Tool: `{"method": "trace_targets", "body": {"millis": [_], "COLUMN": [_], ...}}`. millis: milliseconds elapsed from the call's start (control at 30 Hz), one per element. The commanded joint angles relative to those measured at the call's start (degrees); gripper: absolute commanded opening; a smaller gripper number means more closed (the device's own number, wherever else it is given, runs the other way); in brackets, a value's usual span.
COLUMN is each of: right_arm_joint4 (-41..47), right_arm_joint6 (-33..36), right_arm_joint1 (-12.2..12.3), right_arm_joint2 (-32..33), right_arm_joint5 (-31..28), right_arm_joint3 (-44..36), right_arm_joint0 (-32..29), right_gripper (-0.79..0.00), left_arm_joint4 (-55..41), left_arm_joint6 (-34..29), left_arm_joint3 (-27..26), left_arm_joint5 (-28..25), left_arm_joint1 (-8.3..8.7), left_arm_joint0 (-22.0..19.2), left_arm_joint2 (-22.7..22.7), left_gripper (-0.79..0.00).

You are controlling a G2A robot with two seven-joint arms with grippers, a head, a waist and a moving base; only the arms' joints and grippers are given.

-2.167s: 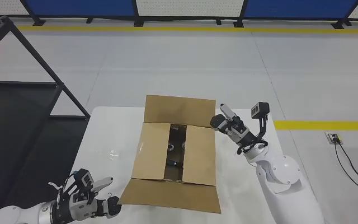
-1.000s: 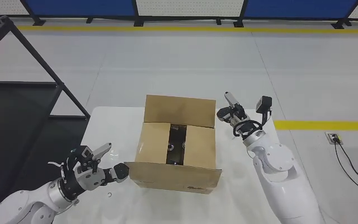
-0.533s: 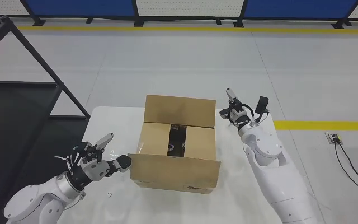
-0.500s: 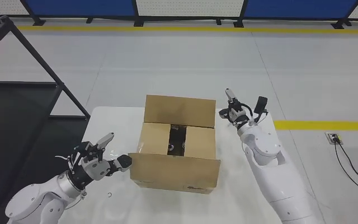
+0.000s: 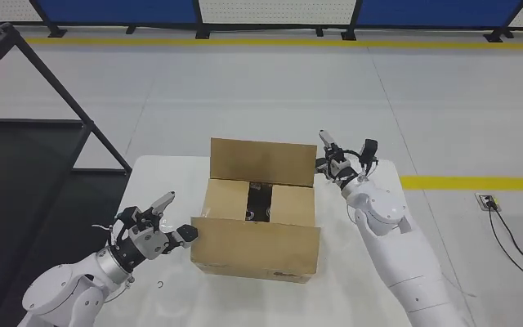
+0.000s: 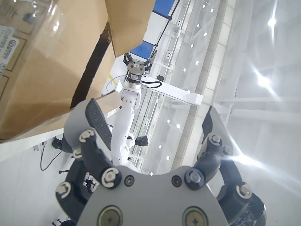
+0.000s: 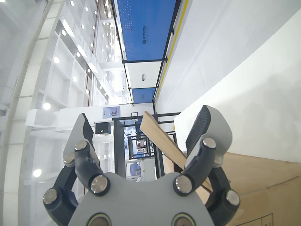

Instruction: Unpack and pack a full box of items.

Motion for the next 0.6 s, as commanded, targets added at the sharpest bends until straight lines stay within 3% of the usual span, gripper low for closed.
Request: {"method": "trace_targets", "body": {"millis": [0, 333, 567], "right_arm_joint4": [0.87, -0.07, -5.62], "right_arm_joint6": [3.02, 16.96, 19.84], "right_arm_joint1": [0.21, 2.21, 3.49], "right_arm_joint2": [0.73, 5.14, 6.73], "right_arm_joint5": [-0.98, -4.72, -2.99], "right_arm_joint3": [-0.85, -10.4, -18.04], "right_arm_joint0": [-0.7, -7.42, -12.63], "right_gripper": [0.0, 0.0, 0.0], "left_arm_joint4": [-0.05, 0.15, -0.46], "left_arm_joint6": [0.11, 1.58, 4.56], "left_arm_joint3": [0.01, 0.18, 0.0], "left_arm_joint5": [0.14, 0.09, -0.3], "left_arm_joint1": [-0.01, -0.12, -0.39], "left_arm_joint0": [-0.07, -0.7, -0.9], "left_arm_joint2": [0.03, 0.47, 1.03], "left_gripper": [0.0, 0.0, 0.0]}}
